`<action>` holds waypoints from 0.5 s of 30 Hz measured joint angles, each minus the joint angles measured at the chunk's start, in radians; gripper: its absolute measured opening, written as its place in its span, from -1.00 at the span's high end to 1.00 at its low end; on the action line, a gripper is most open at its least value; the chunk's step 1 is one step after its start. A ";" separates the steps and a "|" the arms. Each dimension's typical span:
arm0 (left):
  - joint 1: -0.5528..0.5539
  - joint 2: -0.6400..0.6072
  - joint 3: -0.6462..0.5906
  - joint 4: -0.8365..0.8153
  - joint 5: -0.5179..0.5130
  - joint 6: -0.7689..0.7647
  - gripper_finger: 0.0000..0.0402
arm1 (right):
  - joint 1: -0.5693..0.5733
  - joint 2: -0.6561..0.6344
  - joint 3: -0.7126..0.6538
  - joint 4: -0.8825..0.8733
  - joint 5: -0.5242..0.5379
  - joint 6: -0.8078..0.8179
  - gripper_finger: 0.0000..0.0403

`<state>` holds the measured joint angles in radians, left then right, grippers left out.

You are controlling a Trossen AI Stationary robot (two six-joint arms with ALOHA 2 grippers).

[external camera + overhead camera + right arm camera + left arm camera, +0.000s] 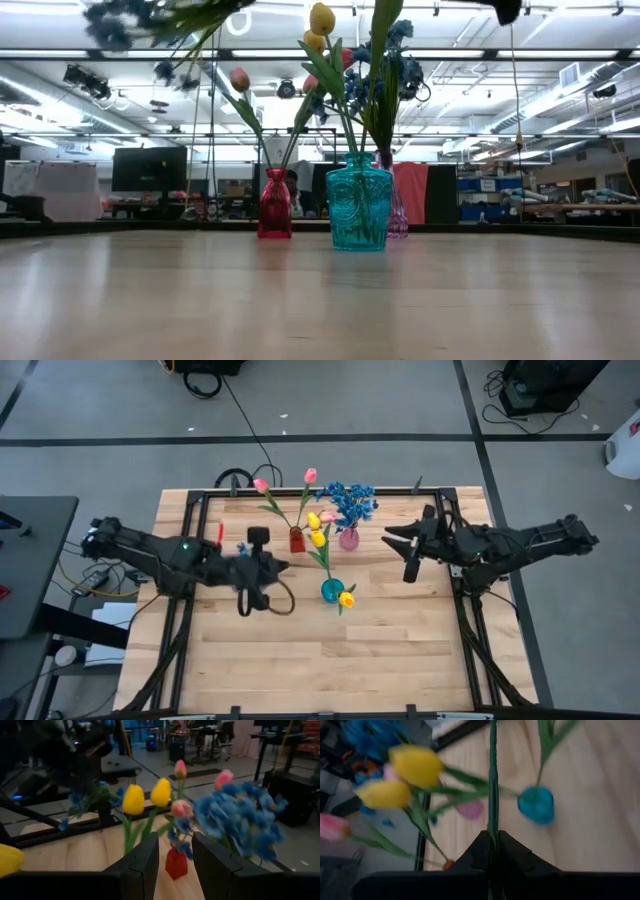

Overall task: Sort flowers into vase by color
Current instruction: Put the blue flowers into the pink vase

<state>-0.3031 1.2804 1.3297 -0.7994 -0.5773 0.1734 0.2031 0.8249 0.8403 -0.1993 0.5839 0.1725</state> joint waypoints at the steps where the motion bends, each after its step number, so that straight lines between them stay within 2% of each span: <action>1: 0.014 0.000 0.018 0.016 0.012 0.006 0.85 | 0.000 0.020 0.023 -0.005 -0.006 -0.009 0.36; 7: 0.101 0.001 0.114 0.057 0.053 0.058 0.85 | 0.000 0.149 0.171 -0.064 -0.044 -0.085 0.36; 12: 0.201 0.005 0.149 0.097 0.252 0.062 0.85 | -0.009 0.258 0.313 -0.113 -0.038 -0.184 0.36; 15: 0.256 0.004 0.165 0.104 0.328 0.059 0.85 | -0.009 0.324 0.387 -0.118 -0.036 -0.258 0.36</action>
<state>-0.0476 1.2848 1.4943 -0.6950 -0.2498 0.2327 0.1940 1.1491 1.2271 -0.3169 0.5478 -0.0851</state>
